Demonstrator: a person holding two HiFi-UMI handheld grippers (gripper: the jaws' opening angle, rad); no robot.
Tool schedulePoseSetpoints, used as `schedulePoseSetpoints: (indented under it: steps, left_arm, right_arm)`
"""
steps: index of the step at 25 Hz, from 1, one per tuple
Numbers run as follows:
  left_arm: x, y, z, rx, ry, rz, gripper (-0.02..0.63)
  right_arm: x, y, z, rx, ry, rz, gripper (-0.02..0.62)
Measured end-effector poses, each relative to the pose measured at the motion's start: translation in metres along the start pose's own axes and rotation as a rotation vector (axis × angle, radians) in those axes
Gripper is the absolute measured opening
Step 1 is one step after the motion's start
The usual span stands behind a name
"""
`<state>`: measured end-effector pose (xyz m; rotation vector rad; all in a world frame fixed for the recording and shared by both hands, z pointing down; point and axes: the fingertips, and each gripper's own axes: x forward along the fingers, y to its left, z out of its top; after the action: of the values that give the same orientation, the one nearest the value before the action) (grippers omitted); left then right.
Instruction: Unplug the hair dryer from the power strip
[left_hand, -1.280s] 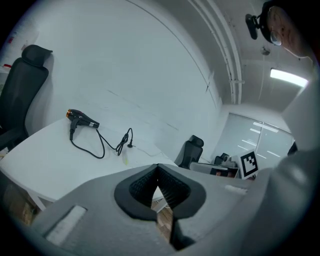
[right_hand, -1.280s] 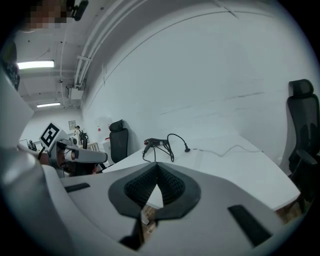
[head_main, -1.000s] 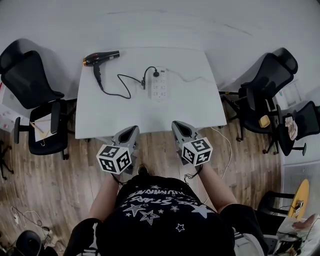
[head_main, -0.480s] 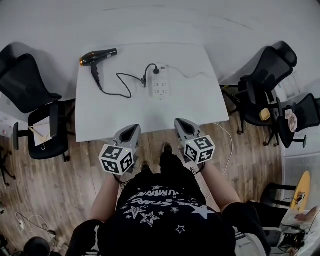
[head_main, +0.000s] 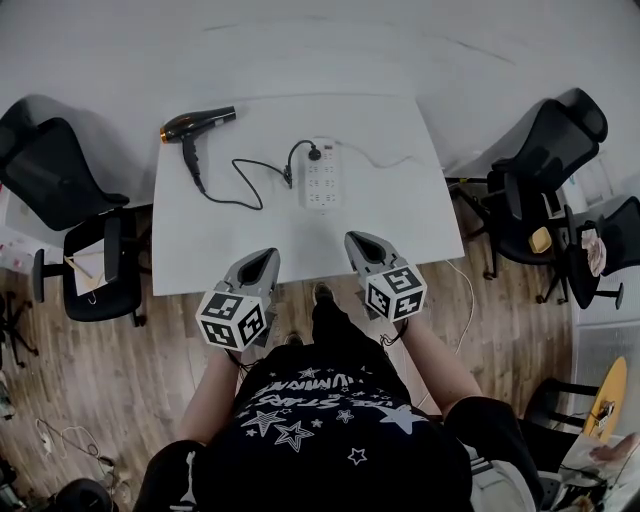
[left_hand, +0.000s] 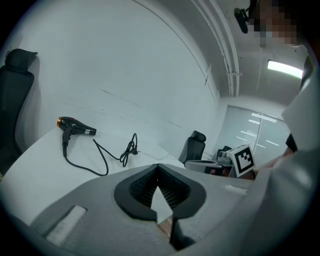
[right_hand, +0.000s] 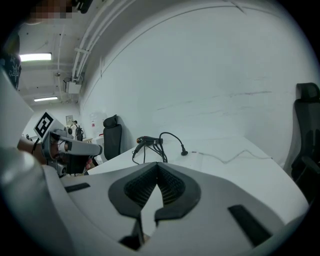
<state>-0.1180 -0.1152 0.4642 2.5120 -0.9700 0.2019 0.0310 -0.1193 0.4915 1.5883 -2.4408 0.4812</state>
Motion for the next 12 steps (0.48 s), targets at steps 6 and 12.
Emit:
schedulePoseSetpoints:
  steps: [6,12]
  left_arm:
    - [0.033,0.008,0.014,-0.005,-0.003,0.041,0.006]
    - [0.067,0.008,0.027,-0.004,-0.006,0.060,0.007]
  right_arm:
    - [0.028,-0.038,0.017,0.010,0.002,0.024,0.009]
    - [0.053,-0.066,0.029,-0.001,0.016,0.060,0.009]
